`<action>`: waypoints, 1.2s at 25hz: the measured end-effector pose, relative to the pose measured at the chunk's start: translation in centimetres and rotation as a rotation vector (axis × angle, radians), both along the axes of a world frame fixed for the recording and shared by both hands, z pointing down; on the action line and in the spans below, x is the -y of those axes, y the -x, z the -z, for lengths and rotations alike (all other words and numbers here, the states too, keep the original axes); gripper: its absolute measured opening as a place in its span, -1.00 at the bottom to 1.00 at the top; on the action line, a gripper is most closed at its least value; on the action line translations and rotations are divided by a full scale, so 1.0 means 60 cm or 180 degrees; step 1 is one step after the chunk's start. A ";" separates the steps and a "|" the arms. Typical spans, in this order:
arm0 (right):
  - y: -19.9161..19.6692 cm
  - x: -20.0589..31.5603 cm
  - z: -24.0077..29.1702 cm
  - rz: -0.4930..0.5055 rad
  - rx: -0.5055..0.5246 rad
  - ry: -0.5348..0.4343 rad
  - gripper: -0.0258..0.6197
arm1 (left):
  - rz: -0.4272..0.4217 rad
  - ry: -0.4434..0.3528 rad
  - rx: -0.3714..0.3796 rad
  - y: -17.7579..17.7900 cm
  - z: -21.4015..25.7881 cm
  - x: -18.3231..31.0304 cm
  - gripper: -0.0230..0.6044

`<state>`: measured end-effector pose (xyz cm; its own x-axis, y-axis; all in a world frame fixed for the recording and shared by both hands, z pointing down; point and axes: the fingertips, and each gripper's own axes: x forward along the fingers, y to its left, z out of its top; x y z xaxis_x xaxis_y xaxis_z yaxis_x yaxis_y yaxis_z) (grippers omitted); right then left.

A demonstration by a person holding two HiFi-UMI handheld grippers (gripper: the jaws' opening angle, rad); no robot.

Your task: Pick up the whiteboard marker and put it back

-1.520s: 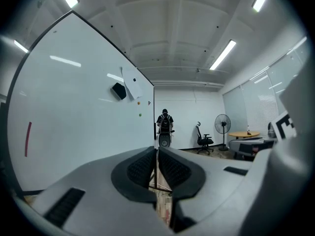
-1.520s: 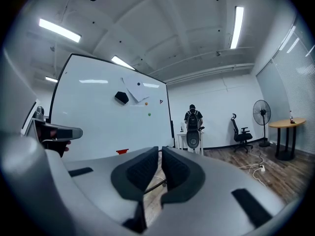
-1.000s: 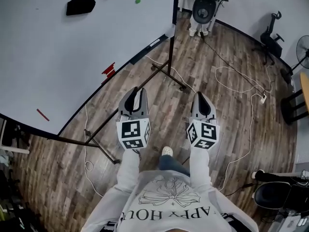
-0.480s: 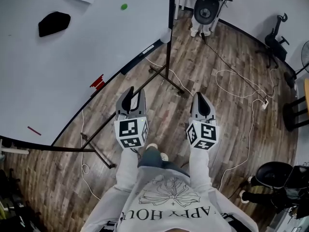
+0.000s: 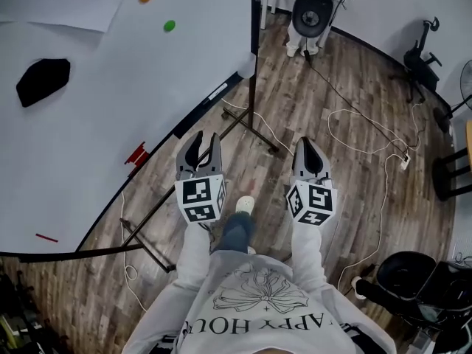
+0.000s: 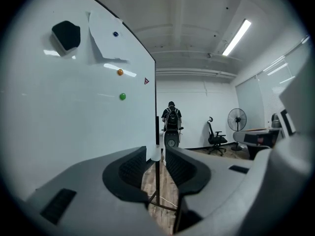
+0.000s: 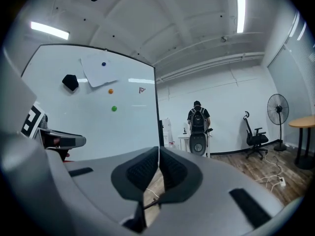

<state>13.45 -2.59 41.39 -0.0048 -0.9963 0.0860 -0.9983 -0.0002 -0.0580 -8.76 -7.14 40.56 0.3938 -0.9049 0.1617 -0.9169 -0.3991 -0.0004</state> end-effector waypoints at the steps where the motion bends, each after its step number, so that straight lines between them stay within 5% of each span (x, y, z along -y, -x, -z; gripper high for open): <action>1: -0.006 0.025 0.001 -0.0015 -0.0005 -0.0011 -0.90 | -0.0020 0.0002 0.0015 -0.005 -0.003 0.027 -0.60; 7: -0.035 0.162 0.025 -0.0043 -0.0030 -0.0057 -0.90 | -0.0108 0.0101 0.0202 -0.037 -0.013 0.166 -0.58; 16: -0.056 0.341 0.015 -0.0052 0.0003 -0.0042 -0.90 | -0.0266 0.0349 0.0848 -0.071 -0.091 0.339 -0.58; 30: -0.086 0.488 -0.042 0.0140 0.0086 0.0240 -0.90 | -0.0300 0.0938 0.1647 -0.104 -0.244 0.455 -0.58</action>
<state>18.61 -31.84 43.92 -0.0517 -0.9858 0.1600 -0.9955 0.0382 -0.0863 -2.52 -34.42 55.18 0.2733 -0.7579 0.5924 -0.7880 -0.5296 -0.3140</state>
